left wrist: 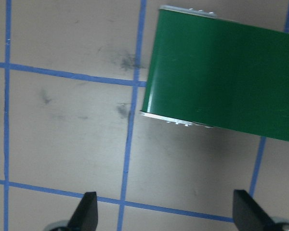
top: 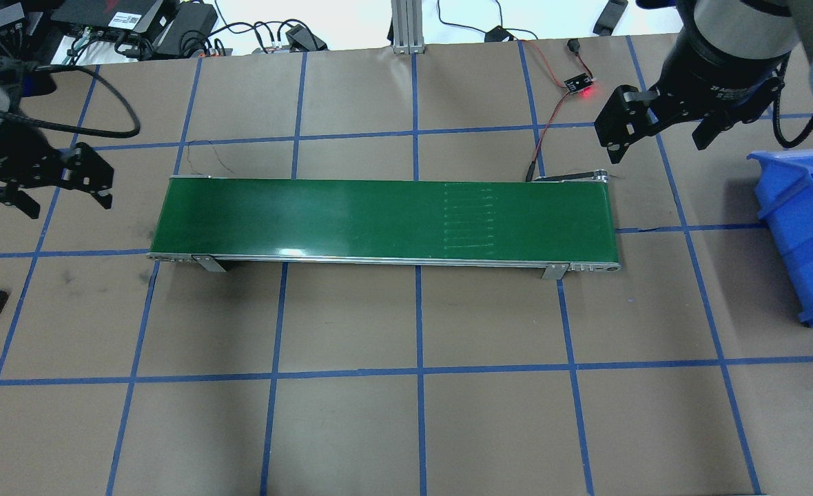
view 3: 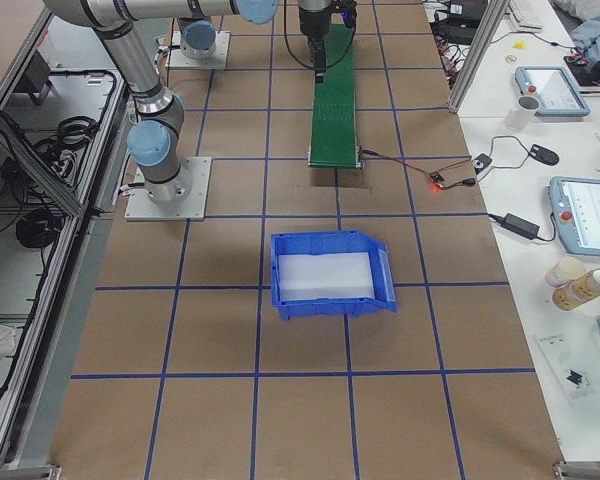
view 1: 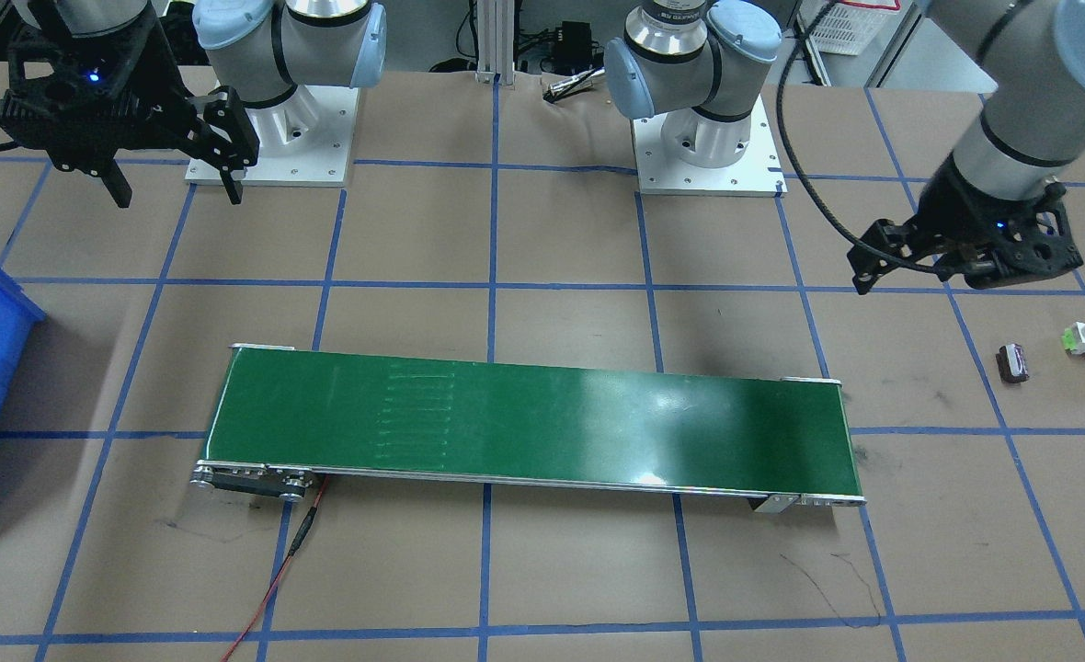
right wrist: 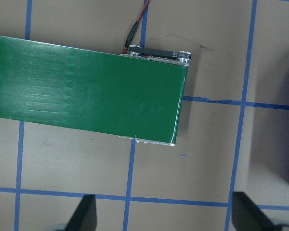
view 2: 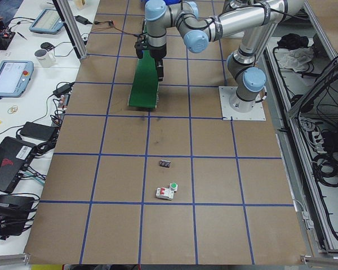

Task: Move capacitor from left to right
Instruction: 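Move the left gripper off the belt toward the brown capacitor on the table, then lower the left gripper and grasp the brown capacitor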

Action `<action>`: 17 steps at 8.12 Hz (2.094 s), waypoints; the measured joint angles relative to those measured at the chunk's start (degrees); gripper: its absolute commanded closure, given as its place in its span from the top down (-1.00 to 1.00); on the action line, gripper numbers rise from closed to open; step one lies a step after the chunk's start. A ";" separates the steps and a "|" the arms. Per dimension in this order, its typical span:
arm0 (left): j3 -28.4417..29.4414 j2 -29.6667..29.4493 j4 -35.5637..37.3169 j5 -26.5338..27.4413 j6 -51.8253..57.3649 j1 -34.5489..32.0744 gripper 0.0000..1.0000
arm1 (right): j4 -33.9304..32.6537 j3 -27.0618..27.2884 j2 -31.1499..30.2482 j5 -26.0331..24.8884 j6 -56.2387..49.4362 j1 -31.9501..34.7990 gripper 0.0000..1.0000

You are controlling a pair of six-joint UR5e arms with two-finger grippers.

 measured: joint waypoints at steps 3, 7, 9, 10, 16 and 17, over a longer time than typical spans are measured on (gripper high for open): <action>0.00 -6.18 7.88 0.19 13.31 11.22 1.00 | 0.07 -0.02 0.00 0.00 0.00 0.00 1.00; -0.08 -14.82 14.76 0.29 28.16 22.24 1.00 | 0.06 -0.02 0.00 0.00 0.00 0.00 1.00; -0.07 -20.29 19.48 0.41 35.53 27.04 1.00 | 0.08 -0.01 0.00 0.00 0.00 0.00 1.00; -0.07 -22.63 21.26 1.36 37.51 28.42 1.00 | 0.08 0.00 0.00 0.00 0.00 0.00 1.00; -0.44 -27.29 23.09 3.78 40.65 29.57 1.00 | 0.08 -0.04 0.00 0.00 0.00 0.00 1.00; -0.51 -27.64 23.09 4.52 40.76 29.58 1.00 | 0.11 -0.06 0.00 0.00 0.00 0.00 1.00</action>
